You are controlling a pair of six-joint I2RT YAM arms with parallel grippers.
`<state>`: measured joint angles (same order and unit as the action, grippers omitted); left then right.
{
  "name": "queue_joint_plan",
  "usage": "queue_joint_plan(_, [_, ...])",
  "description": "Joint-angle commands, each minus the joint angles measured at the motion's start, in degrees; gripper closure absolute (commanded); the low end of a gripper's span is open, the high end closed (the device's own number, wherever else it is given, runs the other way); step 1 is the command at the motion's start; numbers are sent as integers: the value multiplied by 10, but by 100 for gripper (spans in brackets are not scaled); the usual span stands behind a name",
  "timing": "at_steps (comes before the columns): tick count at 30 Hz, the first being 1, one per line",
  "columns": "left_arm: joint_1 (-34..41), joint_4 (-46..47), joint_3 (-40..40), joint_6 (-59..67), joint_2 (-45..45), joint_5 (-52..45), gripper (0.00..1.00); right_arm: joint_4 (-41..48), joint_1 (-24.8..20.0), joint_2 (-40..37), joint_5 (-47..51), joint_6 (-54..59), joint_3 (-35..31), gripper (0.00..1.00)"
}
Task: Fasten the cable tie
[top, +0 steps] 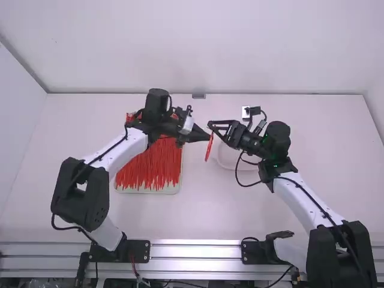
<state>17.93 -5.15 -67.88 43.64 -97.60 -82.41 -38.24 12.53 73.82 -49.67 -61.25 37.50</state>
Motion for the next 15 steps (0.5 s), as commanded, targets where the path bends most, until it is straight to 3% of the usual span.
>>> queue_joint_plan(1, [11,0,0,9,10,30,98,-3,3,0,4,-4,4,18])
queue_joint_plan(3, [13,1,0,8,10,40,98,-3,3,0,3,-4,4,34])
queue_joint_plan(5, [11,2,0,8,10,40,98,-3,3,0,0,-4,4,41])
queue_joint_plan(9, [9,2,0,8,10,41,98,-2,3,0,0,-3,3,64])
queue_joint_plan(10, [8,2,0,8,10,41,98,-1,3,0,0,-3,3,66])
queue_joint_plan(13, [6,4,0,8,10,41,98,-1,3,0,0,-2,3,86])
queue_joint_plan(14, [6,4,0,8,10,41,98,-1,3,0,0,-2,3,86])
queue_joint_plan(15, [6,5,0,8,10,41,98,-1,3,0,0,3,3,93])
